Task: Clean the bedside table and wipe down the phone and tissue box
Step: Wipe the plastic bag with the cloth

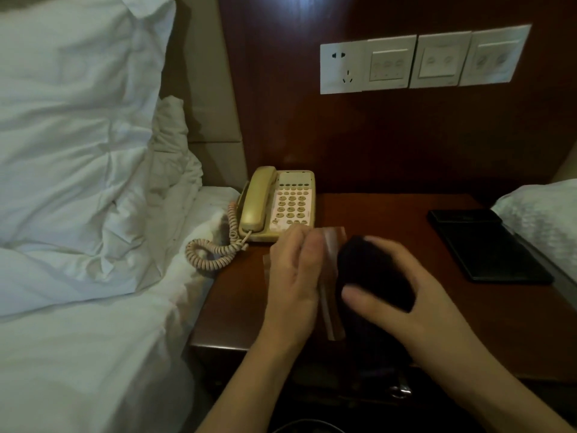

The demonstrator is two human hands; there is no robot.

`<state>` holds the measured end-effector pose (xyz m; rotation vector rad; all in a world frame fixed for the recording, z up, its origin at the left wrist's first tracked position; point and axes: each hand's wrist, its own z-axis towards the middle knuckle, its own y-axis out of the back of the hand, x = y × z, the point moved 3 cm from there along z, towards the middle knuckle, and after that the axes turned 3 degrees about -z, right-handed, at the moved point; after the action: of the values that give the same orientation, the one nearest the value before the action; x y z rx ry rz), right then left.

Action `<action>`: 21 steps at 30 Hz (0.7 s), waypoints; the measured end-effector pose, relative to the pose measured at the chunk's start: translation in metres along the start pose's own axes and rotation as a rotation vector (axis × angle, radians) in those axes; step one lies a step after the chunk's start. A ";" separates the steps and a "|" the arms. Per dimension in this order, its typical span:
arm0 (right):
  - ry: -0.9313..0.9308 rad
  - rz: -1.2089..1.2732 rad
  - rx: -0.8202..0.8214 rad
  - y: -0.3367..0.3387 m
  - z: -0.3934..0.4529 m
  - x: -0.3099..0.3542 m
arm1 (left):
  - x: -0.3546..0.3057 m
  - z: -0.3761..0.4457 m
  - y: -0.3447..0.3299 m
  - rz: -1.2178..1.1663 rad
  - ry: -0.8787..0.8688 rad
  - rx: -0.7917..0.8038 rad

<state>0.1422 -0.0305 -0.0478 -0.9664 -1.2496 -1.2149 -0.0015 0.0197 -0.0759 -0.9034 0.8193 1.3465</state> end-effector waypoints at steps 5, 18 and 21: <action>0.029 -0.079 -0.027 -0.011 0.000 0.015 | 0.000 -0.003 -0.001 -0.019 0.069 0.042; 0.104 0.051 -0.004 -0.014 0.006 0.014 | -0.015 0.006 0.004 -0.149 -0.031 0.013; 0.128 0.049 -0.109 -0.017 0.010 0.011 | -0.012 0.007 0.002 -0.183 0.027 -0.011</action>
<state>0.1226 -0.0245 -0.0371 -0.9772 -1.0628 -1.2960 -0.0049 0.0210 -0.0618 -0.9830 0.7323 1.1830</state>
